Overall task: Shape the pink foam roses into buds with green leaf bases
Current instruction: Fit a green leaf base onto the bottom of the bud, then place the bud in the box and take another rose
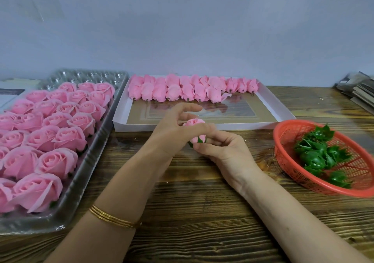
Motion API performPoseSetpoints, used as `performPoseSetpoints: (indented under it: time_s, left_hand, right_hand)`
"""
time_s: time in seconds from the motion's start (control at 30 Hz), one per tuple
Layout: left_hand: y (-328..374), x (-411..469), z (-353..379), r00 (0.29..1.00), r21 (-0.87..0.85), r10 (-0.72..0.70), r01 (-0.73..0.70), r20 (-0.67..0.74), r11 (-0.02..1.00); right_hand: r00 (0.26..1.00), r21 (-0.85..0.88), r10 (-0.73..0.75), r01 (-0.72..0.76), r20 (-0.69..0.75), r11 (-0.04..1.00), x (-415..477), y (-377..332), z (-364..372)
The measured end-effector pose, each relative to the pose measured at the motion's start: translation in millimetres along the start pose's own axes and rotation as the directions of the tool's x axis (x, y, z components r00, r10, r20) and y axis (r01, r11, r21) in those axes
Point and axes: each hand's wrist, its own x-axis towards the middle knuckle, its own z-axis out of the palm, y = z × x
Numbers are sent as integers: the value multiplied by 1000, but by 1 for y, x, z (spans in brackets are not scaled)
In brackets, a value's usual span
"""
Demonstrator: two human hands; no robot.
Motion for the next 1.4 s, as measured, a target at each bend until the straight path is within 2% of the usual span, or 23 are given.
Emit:
performPoseSetpoints:
  time_s: [0.1, 0.2, 0.33, 0.57, 0.83, 1.0, 1.1, 1.3, 1.4]
  left_hand:
    - [9, 0, 2, 999, 335, 47, -41, -10, 941]
    - [13, -1, 8, 989, 633, 127, -144, 72, 760]
    - [14, 2, 13, 990, 822, 72, -140, 120, 552]
    - [16, 6, 10, 985, 890, 48, -169, 164, 423]
    - [17, 6, 8, 985, 879, 8, -160, 175, 450]
    - [20, 10, 2, 985, 888, -18, -146, 171, 437]
    - [27, 15, -10, 991, 921, 40, -132, 126, 366]
    - [59, 34, -61, 997, 921, 83, -29, -3, 388]
    - [78, 47, -93, 990, 941, 121, 29, -73, 336]
  right_hand:
    - [999, -78, -27, 24, -31, 997, 1, 2, 2]
    - [996, -123, -59, 50, -67, 991, 0, 3, 2]
    - [995, -130, -73, 63, -74, 990, -1, 0, 4]
    - [994, -142, -78, 66, -81, 988, -4, 0, 8]
    - [994, -145, -63, 50, -87, 988, -2, 5, 8]
    - [997, -83, -28, 22, -72, 996, -1, 6, 8]
    - [996, -99, 18, -27, -93, 995, 0, 7, 7]
    - [992, -288, 107, -124, -72, 950, 9, 1, 17]
    - [990, -343, 140, -136, -13, 930, 15, -1, 29]
